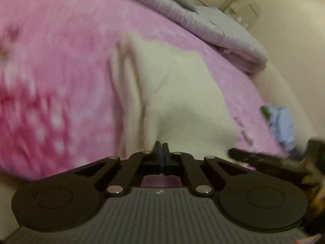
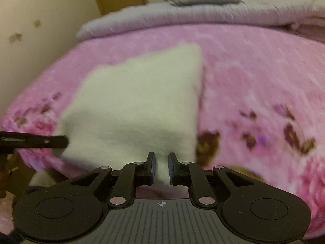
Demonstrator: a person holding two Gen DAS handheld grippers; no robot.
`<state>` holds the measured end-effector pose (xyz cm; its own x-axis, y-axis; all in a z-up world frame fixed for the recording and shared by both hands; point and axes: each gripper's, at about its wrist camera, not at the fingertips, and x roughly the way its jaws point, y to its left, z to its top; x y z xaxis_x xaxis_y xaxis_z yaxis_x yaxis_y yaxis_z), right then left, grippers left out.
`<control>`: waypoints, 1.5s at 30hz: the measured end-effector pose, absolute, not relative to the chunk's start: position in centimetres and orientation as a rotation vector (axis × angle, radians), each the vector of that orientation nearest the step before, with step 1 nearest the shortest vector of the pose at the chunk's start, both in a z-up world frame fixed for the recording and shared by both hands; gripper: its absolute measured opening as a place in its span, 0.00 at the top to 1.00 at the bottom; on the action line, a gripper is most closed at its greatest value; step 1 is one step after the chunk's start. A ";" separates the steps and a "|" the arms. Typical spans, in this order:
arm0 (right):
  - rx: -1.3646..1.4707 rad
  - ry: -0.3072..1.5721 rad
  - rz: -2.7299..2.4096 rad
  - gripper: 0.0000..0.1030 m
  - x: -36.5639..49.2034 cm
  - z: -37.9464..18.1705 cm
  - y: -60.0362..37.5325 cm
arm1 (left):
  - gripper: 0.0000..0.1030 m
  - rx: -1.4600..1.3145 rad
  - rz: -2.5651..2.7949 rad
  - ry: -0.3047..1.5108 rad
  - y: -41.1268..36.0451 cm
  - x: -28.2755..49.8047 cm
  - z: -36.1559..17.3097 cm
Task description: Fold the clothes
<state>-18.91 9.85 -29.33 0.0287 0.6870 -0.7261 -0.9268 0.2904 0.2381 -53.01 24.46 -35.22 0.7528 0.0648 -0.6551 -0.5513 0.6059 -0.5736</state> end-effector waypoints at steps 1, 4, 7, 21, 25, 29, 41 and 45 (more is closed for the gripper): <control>-0.334 0.887 1.273 0.88 -18.8 -29.4 9.5 | 0.98 -0.848 0.391 0.659 24.1 -53.1 -35.3; -0.342 0.937 1.232 0.88 -18.3 -28.5 8.7 | 0.92 -0.779 0.449 0.754 22.8 -52.9 -34.0; -0.321 0.974 1.184 0.80 -17.7 -27.1 7.9 | 0.82 -0.769 0.481 0.751 22.3 -52.9 -31.9; -0.244 0.983 1.130 0.38 -19.0 -26.3 6.7 | 0.63 -0.496 0.658 0.890 19.1 -48.9 -26.8; -0.250 0.967 1.117 0.38 -19.5 -26.4 6.1 | 0.63 -0.464 0.667 0.899 18.2 -48.9 -26.8; -0.237 0.959 1.113 0.38 -20.0 -26.4 5.1 | 0.63 -0.441 0.669 0.898 17.6 -48.8 -27.0; -0.190 0.933 1.142 0.38 -22.5 -26.4 1.6 | 0.63 -0.369 0.660 0.877 13.7 -49.9 -27.2; -0.179 0.911 1.162 0.38 -22.7 -25.9 1.2 | 0.63 -0.372 0.637 0.851 13.2 -50.4 -26.6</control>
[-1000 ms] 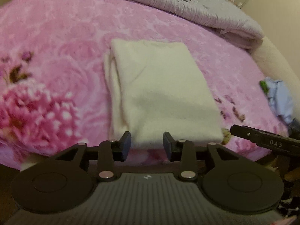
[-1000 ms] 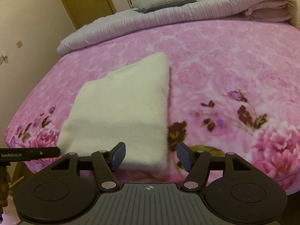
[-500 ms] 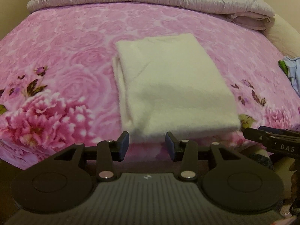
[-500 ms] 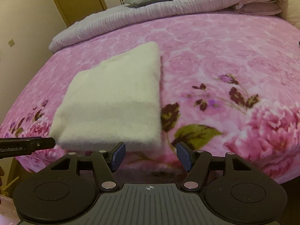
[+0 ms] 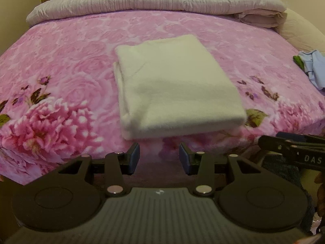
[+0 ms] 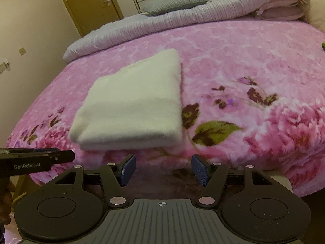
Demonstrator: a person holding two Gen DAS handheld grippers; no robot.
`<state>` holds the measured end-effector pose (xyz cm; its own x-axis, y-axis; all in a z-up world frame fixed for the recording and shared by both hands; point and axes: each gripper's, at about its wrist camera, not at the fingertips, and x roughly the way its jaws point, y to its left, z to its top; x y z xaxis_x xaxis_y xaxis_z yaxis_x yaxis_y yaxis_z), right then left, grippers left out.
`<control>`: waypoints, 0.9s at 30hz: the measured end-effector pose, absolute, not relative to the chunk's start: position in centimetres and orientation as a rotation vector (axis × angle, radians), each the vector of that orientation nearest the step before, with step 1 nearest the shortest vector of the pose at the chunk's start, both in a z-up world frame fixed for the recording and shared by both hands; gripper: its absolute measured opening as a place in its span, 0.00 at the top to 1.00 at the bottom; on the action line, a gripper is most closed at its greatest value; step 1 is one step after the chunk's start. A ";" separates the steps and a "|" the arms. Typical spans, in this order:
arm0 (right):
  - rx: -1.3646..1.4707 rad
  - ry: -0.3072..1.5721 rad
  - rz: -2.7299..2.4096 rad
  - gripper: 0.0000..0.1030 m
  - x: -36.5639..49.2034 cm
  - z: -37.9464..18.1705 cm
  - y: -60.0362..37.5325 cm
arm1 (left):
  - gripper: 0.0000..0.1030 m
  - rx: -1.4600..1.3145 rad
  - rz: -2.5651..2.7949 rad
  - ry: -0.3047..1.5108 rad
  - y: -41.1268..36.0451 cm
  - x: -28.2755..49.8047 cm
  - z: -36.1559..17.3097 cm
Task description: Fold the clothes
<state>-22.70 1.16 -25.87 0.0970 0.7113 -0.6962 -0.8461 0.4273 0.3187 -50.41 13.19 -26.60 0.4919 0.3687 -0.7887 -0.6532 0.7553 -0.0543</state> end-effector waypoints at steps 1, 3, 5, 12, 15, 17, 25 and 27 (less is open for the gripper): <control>-0.175 0.911 1.168 0.38 -22.6 -25.8 1.1 | 0.62 -0.385 0.630 0.831 13.4 -50.7 -26.3; -0.147 0.925 1.181 0.38 -22.0 -25.6 0.9 | 0.57 -0.464 0.605 0.779 14.8 -51.7 -25.9; -0.089 0.951 1.181 0.38 -20.9 -25.5 0.7 | 0.51 -0.563 0.578 0.722 16.6 -52.8 -25.7; 0.172 1.126 1.146 0.10 -15.0 -26.8 2.2 | 0.50 -0.963 0.588 0.525 25.3 -56.1 -28.9; 0.216 1.179 1.144 0.10 -13.4 -27.8 4.1 | 0.50 -1.074 0.527 0.499 28.4 -55.5 -31.3; 0.228 1.207 1.142 0.10 -12.6 -28.5 5.5 | 0.50 -1.138 0.507 0.479 30.2 -54.9 -32.9; 0.295 1.295 1.160 0.10 -9.5 -31.6 10.8 | 0.46 -1.287 0.406 0.416 35.5 -52.3 -36.9; 0.304 1.323 1.169 0.10 -8.9 -32.2 12.1 | 0.45 -1.277 0.403 0.466 36.5 -51.2 -37.7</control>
